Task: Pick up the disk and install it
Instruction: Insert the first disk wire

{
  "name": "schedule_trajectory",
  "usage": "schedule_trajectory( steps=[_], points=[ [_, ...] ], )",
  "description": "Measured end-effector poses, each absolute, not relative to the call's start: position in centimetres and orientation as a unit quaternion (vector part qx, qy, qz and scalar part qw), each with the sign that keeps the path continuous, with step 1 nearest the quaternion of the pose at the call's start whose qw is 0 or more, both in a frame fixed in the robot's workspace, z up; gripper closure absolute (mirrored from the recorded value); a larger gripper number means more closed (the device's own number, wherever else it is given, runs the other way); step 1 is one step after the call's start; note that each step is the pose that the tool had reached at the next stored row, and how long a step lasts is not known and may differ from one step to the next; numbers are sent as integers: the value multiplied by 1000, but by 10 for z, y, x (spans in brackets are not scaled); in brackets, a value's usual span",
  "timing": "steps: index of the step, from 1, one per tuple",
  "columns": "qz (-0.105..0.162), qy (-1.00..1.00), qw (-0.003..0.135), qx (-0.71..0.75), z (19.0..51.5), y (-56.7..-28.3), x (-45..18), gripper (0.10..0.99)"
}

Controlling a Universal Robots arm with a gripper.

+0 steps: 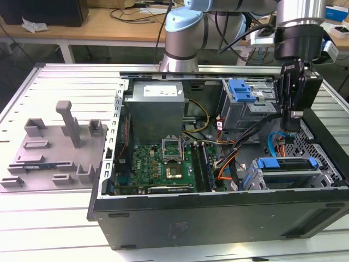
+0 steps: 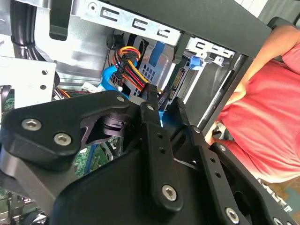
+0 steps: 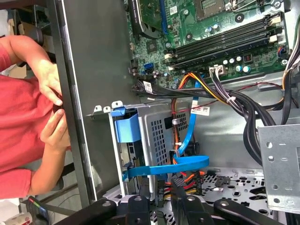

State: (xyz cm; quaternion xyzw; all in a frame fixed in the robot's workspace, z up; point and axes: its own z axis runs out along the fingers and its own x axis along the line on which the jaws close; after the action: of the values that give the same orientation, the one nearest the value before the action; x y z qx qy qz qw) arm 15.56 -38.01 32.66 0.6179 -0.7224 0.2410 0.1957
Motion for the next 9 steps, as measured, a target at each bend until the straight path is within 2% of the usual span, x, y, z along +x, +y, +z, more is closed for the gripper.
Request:
schedule_trajectory(
  steps=[7,9],
  points=[
    [242,-722,197,617,324,-380,156,788],
    [243,-722,199,617,323,-380,156,918]
  ],
)
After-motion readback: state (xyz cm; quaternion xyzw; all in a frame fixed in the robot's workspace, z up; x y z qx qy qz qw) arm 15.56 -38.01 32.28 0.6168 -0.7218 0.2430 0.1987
